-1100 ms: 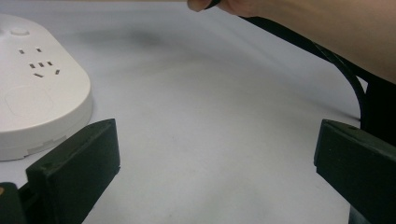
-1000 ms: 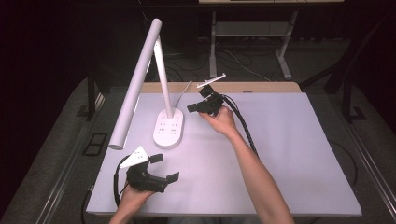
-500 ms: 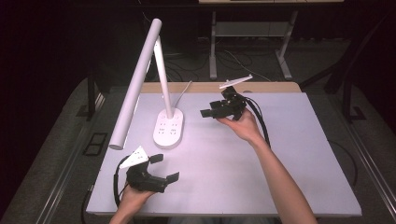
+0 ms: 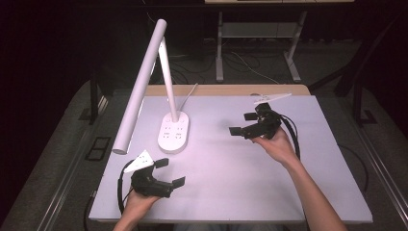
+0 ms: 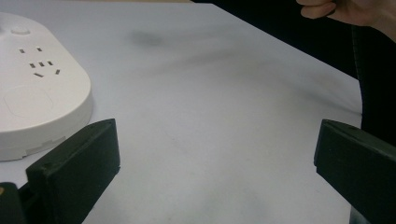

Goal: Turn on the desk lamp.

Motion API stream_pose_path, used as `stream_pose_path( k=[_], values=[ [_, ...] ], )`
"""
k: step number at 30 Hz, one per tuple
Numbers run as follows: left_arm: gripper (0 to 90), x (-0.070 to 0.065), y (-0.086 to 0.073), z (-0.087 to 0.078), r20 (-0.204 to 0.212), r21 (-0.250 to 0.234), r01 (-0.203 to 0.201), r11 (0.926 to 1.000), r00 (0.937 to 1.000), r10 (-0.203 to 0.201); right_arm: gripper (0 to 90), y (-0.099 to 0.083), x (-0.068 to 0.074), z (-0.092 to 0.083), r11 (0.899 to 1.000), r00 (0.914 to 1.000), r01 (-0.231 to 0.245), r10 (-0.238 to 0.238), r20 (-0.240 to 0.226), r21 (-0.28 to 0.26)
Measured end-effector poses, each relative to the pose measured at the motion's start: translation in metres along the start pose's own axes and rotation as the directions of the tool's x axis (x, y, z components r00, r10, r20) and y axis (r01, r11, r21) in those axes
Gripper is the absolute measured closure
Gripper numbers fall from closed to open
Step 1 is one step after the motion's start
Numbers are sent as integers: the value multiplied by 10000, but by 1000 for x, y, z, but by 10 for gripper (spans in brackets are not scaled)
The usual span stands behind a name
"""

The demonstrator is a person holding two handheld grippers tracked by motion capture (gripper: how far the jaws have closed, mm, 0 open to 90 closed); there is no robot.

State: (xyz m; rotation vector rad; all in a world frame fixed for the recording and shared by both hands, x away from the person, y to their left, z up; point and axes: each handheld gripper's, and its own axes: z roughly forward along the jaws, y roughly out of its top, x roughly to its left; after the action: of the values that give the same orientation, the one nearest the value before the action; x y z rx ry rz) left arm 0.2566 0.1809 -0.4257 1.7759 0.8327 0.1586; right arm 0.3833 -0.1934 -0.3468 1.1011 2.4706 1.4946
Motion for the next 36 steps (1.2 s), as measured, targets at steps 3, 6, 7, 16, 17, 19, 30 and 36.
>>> stream_pose_path(
  k=[3,6,7,16,17,19,30,36],
  values=[
    [0,0,0,0,-29,-6,14,10000,10000,-14,2,-10,1,-9,9999,10000,-79,79,18,-70],
    [0,0,0,0,-26,-43,44,10000,10000,-45,2,-19,3,-16,9998,9998,-178,178,-38,-97],
    [0,0,0,0,-23,-35,33,10000,10000,-33,2,-19,3,-16,9998,9998,-178,178,-38,-97],
    [0,0,0,0,-24,15,-3,10000,10000,3,2,-61,14,-41,9989,9991,-341,349,236,-331],
    [0,0,0,0,-18,3,12,10000,10000,-12,2,-61,14,-41,9989,9991,-341,349,236,-331],
    [0,-1,0,0,-39,28,0,10000,10000,0,2,-69,16,-48,9983,9988,-407,418,258,-415],
    [0,-1,0,1,-107,123,-59,9999,9999,61,3,-126,19,-84,9921,9910,-924,999,894,-845],
    [0,-1,0,1,-103,132,-60,9999,9999,62,3,-153,23,-95,9889,9805,-1074,1225,1534,-1027]
  ],
)
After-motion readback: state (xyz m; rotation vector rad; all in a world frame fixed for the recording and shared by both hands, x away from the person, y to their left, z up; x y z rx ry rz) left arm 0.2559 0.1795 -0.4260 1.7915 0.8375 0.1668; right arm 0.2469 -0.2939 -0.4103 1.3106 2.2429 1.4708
